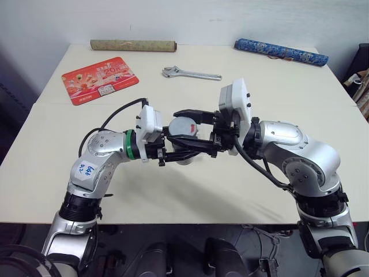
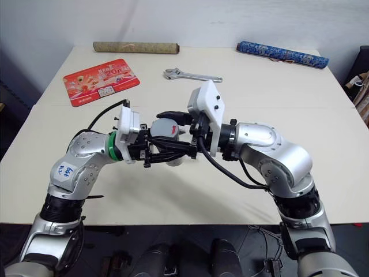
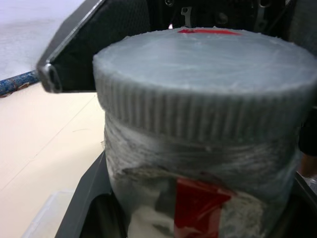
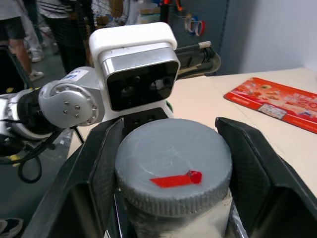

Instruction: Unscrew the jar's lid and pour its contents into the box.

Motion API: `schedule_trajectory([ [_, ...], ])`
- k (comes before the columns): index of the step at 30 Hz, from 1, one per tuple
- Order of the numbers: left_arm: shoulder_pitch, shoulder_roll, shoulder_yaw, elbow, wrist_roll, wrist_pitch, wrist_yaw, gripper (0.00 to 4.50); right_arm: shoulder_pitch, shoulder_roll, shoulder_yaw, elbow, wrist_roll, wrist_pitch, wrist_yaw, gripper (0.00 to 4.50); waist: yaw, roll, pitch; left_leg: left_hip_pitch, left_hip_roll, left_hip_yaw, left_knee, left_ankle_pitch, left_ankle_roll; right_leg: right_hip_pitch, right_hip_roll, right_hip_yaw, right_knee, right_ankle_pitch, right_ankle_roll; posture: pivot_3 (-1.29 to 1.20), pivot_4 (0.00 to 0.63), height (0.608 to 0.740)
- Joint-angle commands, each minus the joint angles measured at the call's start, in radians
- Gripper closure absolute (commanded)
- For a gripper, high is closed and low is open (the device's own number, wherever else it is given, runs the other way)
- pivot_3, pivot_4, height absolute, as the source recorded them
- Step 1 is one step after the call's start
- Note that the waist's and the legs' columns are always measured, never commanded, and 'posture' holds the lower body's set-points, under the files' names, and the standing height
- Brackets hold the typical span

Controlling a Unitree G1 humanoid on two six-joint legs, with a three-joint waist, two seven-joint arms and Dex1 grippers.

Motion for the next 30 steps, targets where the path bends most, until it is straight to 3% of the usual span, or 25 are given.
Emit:
schedule_trajectory([
  [1, -0.006, 0.016, 0.018, -0.047, -0.090, -0.010, -0.123, 2.15, -0.026, -0.067, -0.027, 0.008, 0.077, -0.029, 0.264, 1.96, 0.001, 0.000, 0.000, 0.000, 0.000, 0.000, 0.000, 0.000, 0.000, 0.000, 0.000, 0.000, 0.000, 0.000, 0.000, 0.00, 0.150, 0.740],
  [5, -0.022, 0.046, 0.026, -0.076, -0.186, 0.051, -0.234, 2.15, -0.105, -0.108, -0.008, 0.115, 0.067, -0.060, 0.480, 1.96, -0.002, 0.000, 0.000, 0.000, 0.000, 0.000, 0.000, 0.000, 0.000, 0.000, 0.000, 0.000, -0.001, 0.000, 0.000, 0.00, 0.150, 0.740],
  [9, -0.023, 0.084, 0.022, -0.067, -0.164, 0.046, -0.277, 2.15, -0.156, -0.138, 0.030, 0.175, -0.007, -0.058, 0.534, 1.96, -0.005, 0.000, 0.000, 0.001, 0.002, 0.000, 0.000, 0.000, -0.001, 0.000, 0.001, 0.000, 0.000, 0.000, 0.000, 0.00, 0.150, 0.740],
  [10, -0.025, 0.083, 0.028, -0.064, -0.164, 0.046, -0.269, 2.15, -0.152, -0.128, 0.020, 0.178, -0.008, -0.064, 0.519, 1.96, -0.003, 0.000, 0.000, 0.001, 0.002, 0.000, 0.000, 0.000, -0.001, 0.000, 0.001, 0.000, 0.000, 0.000, 0.000, 0.00, 0.150, 0.740],
  [16, 0.000, 0.050, 0.079, -0.056, -0.144, 0.041, -0.159, 2.15, -0.081, -0.082, -0.096, 0.119, 0.050, -0.064, 0.395, 0.03, 0.003, 0.000, 0.000, 0.000, 0.000, -0.001, 0.001, 0.000, 0.000, 0.000, -0.001, 0.000, 0.000, 0.000, 0.000, 0.00, 0.150, 0.740],
  [21, 0.023, 0.011, 0.097, -0.039, -0.101, 0.007, -0.071, 2.15, -0.040, -0.011, -0.177, 0.069, 0.049, -0.078, 0.215, 0.03, 0.001, 0.000, 0.000, 0.000, 0.000, -0.001, 0.001, 0.000, 0.000, 0.000, 0.000, 0.000, 0.000, 0.000, 0.001, 0.00, 0.150, 0.740],
  [30, 0.002, -0.055, 0.062, 0.005, -0.049, -0.015, 0.005, 2.15, -0.043, 0.044, -0.092, 0.011, -0.022, -0.058, 0.079, 0.03, -0.001, 0.000, 0.000, 0.000, 0.001, 0.000, 0.001, 0.000, -0.001, 0.000, 0.000, 0.000, 0.000, 0.000, 0.001, 0.00, 0.150, 0.740],
])
